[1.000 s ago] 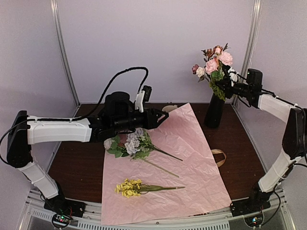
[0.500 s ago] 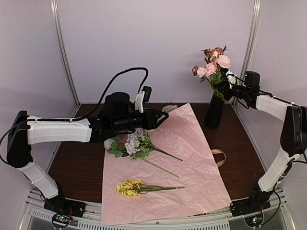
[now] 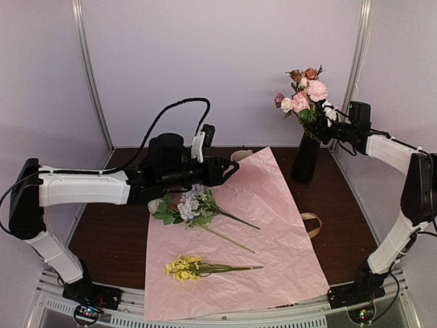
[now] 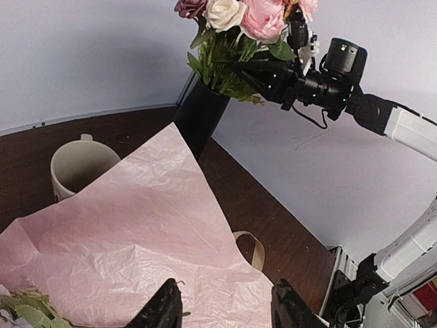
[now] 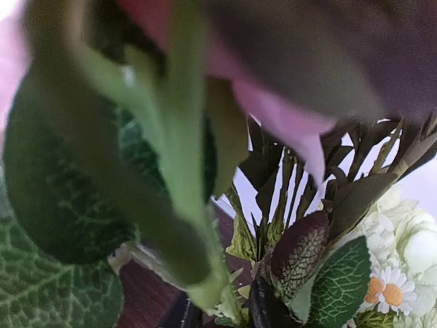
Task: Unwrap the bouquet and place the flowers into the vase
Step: Place the fake flower in the vase.
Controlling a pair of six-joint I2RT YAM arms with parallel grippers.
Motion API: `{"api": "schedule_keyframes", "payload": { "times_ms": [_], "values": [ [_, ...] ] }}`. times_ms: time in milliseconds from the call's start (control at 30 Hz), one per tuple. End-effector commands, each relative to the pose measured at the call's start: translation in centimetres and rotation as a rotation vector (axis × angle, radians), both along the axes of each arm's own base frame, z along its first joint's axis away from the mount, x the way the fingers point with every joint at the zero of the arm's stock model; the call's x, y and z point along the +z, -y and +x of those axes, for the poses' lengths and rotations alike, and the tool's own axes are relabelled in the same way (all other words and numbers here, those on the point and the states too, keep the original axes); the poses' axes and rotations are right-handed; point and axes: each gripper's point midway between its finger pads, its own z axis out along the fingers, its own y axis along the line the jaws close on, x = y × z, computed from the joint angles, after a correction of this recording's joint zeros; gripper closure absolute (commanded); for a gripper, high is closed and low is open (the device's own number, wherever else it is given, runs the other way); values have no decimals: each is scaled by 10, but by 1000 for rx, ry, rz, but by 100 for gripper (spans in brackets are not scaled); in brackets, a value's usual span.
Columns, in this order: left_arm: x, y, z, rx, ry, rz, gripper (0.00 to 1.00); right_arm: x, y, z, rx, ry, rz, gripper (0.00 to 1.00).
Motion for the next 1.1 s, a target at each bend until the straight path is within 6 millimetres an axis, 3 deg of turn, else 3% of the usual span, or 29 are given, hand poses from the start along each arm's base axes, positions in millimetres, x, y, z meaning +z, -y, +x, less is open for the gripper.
{"api": "schedule_keyframes", "payload": {
  "times_ms": [0, 267, 700, 933, 1067],
  "values": [
    [22, -2, -6, -15, 58, -54, 53, 31, 6, -16, -31, 23, 8, 71],
    [20, -10, -5, -1, 74, -39, 52, 44, 6, -43, -30, 39, -69, 56],
    [3, -46, 2, 92, 117, 68, 50, 18, 21, -110, -82, -94, -201, 32],
    [-11, -67, 8, 147, 110, 163, 49, -2, 6, -165, 13, -218, -165, 33],
    [-25, -85, 9, 210, 93, 233, 49, -36, -19, -194, 114, -313, -195, 45]
  ]
}}
